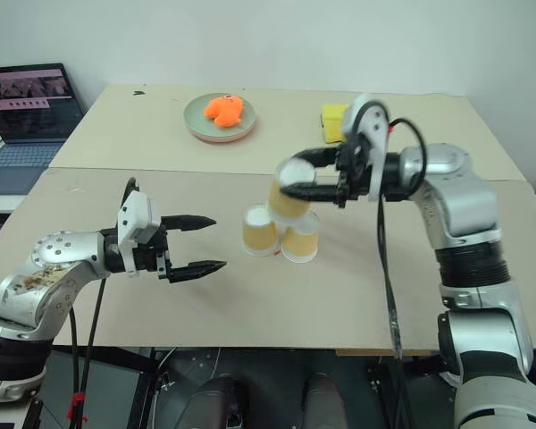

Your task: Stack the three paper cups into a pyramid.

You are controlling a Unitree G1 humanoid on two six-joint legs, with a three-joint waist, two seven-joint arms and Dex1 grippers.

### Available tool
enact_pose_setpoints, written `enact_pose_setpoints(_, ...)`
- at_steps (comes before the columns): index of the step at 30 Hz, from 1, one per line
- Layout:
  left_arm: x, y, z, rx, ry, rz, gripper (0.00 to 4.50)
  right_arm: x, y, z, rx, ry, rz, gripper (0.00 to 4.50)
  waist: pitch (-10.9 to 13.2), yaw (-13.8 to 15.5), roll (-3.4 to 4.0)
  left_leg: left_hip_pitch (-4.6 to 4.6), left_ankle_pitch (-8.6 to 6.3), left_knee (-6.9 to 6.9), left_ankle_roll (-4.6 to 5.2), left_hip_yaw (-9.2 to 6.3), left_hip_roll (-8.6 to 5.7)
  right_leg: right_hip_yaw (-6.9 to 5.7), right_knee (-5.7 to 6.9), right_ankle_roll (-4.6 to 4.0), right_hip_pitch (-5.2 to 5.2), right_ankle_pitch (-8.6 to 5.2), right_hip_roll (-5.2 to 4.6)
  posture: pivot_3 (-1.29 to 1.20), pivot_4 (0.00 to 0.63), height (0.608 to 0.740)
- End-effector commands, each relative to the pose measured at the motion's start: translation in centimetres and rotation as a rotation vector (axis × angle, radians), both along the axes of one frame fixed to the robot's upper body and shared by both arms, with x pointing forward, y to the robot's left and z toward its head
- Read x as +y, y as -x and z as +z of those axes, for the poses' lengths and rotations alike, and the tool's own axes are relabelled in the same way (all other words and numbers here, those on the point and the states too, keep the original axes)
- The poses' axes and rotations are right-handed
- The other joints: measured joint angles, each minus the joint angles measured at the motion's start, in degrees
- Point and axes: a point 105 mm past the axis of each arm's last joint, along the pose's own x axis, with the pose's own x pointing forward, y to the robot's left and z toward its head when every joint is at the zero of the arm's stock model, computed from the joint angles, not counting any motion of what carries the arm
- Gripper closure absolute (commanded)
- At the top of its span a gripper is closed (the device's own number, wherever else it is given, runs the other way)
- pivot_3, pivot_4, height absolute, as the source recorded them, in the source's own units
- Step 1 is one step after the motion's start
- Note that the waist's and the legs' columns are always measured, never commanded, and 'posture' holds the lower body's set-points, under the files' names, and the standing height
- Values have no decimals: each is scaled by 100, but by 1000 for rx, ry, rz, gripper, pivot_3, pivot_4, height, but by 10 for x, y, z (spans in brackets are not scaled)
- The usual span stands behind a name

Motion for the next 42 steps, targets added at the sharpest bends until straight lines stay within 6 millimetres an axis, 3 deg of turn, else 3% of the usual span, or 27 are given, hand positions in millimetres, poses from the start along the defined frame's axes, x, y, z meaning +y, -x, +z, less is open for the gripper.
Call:
enact_pose_setpoints(1, -1, 3, 11, -46, 20, 5, 0, 2, 2, 18, -78, -6, 39, 1895, 0, 3, 0, 0, 0, 0, -1, -1, 0, -1, 1, 0, -1, 0, 0, 0, 150, 673)
enact_pose_setpoints(13, -7, 3, 10, -45, 45, 7, 0, -1, -10, 32, -110, -15, 46, 1895, 1, -21, 1, 1, 6, -1, -11, 0, 0, 0, 3, 0, -4, 0, 1, 0, 150, 673)
enact_pose_setpoints(22, -8, 0, 10, -44, 60, 14, 0, -2, -13, 20, -69, 8, 46, 1895, 1, -22, 1, 0, 6, -1, -11, 0, 1, 0, 3, 0, -4, 0, 0, 0, 150, 673)
enact_pose_setpoints(23, -8, 0, 10, -44, 61, 16, 0, -2, -14, 18, -67, 11, 41, 911, 1, -23, 1, 0, 6, -1, -11, 1, 1, 0, 3, 0, -4, 0, 1, 0, 150, 673)
enact_pose_setpoints(26, -8, 0, 10, -42, 64, 18, 0, -3, -19, 16, -60, 2, 17, 137, 1, -24, 1, 0, 7, -1, -12, 1, 0, 0, 3, 0, -4, 0, 0, 0, 150, 673)
enact_pose_setpoints(33, -9, -1, 10, -39, 80, 21, 0, -9, -20, 22, -51, -8, 0, 63, 1, -22, 1, 0, 8, -1, -13, 0, 0, 0, 4, 0, -4, 0, 0, 0, 150, 673)
enact_pose_setpoints(42, -7, -7, 21, -18, 174, 25, 0, -47, -12, 62, -54, -36, -80, 63, 2, -14, 2, -1, 7, -2, -12, 0, 0, 0, 1, 0, -6, 0, 0, 0, 150, 673)
